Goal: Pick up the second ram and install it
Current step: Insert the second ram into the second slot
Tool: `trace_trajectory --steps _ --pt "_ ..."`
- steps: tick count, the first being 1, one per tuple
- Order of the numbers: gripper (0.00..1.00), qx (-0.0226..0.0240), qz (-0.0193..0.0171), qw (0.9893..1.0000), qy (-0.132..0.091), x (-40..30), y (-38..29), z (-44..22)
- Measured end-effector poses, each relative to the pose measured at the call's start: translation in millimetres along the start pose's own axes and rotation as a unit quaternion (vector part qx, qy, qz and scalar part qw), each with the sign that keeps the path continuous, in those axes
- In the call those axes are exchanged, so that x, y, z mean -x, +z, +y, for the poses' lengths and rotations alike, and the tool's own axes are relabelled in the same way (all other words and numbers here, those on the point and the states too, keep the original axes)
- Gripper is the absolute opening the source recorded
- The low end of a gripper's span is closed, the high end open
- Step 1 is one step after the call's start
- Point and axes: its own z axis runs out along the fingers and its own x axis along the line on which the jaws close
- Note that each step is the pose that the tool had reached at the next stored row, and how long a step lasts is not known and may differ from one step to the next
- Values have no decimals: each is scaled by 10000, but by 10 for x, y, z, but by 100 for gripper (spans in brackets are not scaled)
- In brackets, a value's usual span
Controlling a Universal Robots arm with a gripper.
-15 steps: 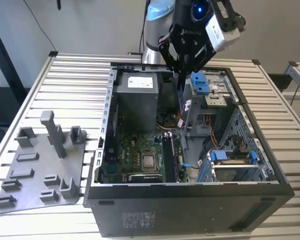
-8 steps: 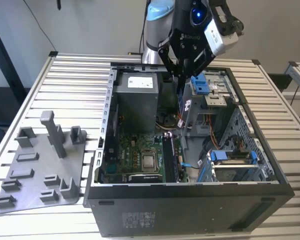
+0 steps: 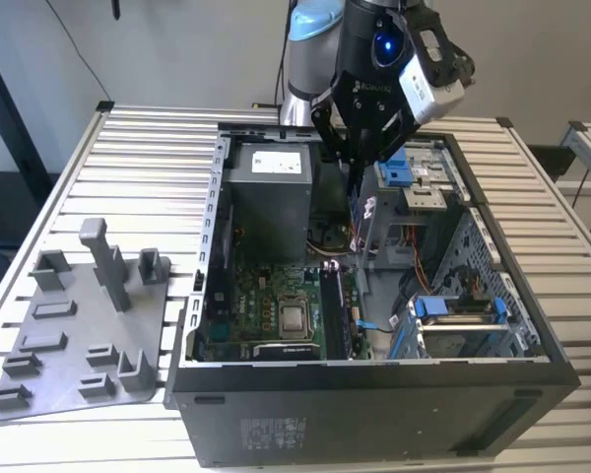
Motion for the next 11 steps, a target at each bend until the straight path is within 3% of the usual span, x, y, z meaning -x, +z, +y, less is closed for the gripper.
trace_trajectory --steps 11 --pt "14 -25 -2 10000 0 0 137 4"
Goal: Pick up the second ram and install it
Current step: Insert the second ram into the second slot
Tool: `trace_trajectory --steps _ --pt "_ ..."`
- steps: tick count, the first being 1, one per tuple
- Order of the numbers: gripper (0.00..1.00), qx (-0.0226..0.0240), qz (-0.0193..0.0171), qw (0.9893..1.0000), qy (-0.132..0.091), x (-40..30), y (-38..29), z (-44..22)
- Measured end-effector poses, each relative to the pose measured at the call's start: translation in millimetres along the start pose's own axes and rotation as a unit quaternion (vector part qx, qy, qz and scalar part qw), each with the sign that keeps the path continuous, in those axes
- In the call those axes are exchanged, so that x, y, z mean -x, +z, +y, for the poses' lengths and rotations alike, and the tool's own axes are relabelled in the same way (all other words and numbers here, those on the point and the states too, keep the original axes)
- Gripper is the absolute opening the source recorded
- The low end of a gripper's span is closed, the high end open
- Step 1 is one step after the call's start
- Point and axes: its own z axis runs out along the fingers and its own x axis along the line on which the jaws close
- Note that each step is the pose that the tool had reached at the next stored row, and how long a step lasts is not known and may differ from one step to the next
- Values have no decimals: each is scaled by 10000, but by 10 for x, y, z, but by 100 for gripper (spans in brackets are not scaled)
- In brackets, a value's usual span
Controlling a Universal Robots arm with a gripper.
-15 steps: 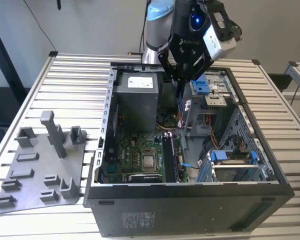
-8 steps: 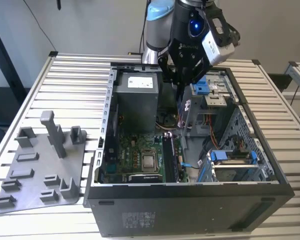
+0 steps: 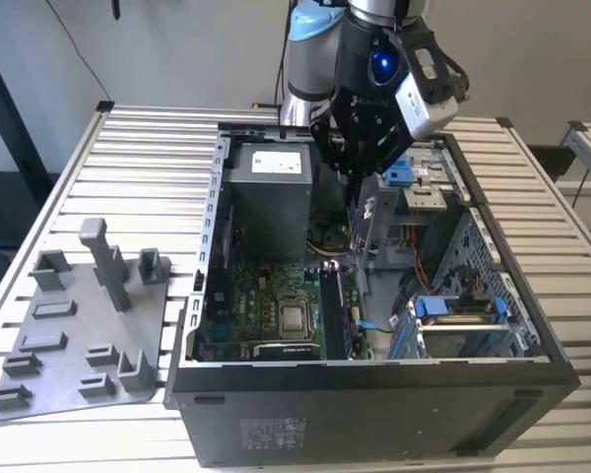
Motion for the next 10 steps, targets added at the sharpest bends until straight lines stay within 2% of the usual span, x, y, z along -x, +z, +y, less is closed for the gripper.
trace_trajectory --steps 10 --pt "14 -5 -1 10000 0 3 126 4"
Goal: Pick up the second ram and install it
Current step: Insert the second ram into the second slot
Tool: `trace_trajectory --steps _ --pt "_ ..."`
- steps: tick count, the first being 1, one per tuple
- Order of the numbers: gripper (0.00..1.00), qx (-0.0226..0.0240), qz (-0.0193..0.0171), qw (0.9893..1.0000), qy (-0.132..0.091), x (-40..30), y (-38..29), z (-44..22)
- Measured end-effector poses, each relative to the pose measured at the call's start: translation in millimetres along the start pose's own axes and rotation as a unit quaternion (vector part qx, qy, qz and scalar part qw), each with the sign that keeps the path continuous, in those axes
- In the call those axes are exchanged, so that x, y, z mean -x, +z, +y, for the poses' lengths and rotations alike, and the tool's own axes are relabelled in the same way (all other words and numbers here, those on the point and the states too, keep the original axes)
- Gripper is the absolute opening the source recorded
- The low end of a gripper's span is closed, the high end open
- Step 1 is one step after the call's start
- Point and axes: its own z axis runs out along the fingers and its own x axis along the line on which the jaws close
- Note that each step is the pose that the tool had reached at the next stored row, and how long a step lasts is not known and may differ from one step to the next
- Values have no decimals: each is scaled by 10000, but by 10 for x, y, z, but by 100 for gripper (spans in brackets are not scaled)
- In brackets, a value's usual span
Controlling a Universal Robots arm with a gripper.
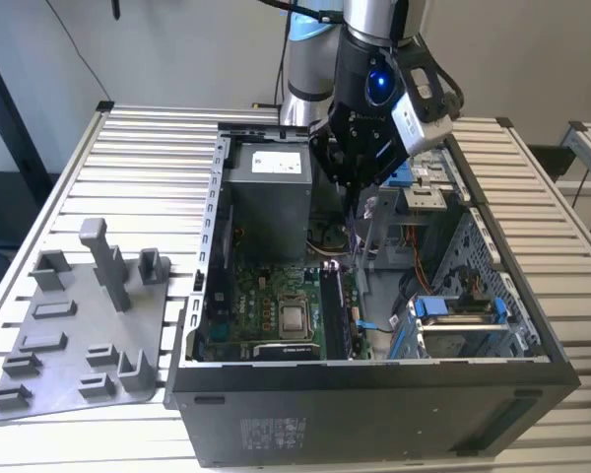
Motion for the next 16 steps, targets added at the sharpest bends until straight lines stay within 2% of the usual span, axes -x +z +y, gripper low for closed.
trace_trajectory --steps 16 --pt "14 -38 -2 10000 0 -1 149 5"
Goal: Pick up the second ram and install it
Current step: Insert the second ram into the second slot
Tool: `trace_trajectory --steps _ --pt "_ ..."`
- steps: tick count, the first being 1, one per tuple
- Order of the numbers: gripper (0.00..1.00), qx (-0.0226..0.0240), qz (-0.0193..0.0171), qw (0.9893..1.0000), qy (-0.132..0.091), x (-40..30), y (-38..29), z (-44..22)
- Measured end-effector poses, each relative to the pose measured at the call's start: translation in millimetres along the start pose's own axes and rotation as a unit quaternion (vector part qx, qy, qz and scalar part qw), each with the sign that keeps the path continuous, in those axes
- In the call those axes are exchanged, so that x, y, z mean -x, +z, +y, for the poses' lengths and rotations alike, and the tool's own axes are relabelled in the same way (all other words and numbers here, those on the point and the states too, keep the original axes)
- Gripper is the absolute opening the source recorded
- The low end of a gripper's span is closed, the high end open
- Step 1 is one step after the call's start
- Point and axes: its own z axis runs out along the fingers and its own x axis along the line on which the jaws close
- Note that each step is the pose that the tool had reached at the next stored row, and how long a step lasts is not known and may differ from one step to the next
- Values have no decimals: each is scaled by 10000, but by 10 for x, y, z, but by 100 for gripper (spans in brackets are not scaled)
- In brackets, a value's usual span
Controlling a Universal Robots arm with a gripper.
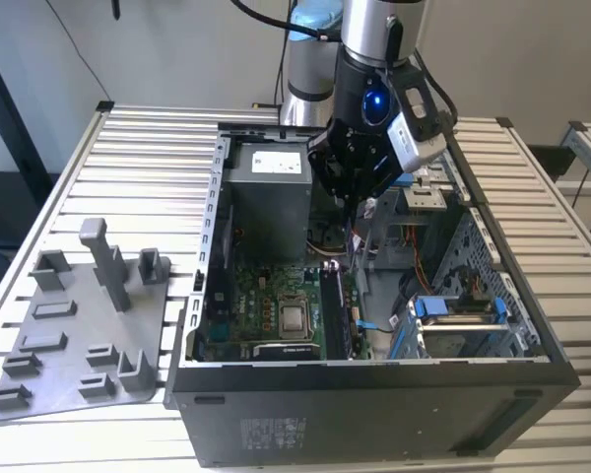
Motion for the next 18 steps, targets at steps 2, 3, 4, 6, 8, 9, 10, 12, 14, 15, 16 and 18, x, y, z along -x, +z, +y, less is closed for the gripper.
trace_trajectory --steps 2,3,4,6,8,9,10,12,14,15,16,18 --pt "14 -9 0 10000 0 0 18 1" --pt "14 -12 -1 10000 0 0 28 1" --pt "14 -17 -1 10000 0 0 39 2" --pt "14 -26 -2 10000 0 0 64 3" --pt "14 -33 -2 10000 0 -1 89 4" --pt "14 -36 -2 10000 0 -1 101 4" --pt "14 -38 -2 10000 0 -1 112 5" --pt "14 -42 -2 10000 0 -1 133 5" --pt "14 -46 -3 10000 0 -1 155 6" --pt "14 -48 -3 10000 0 -1 166 7" --pt "14 -51 -3 10000 0 -1 178 7" --pt "14 -55 -3 10000 0 -1 203 8"
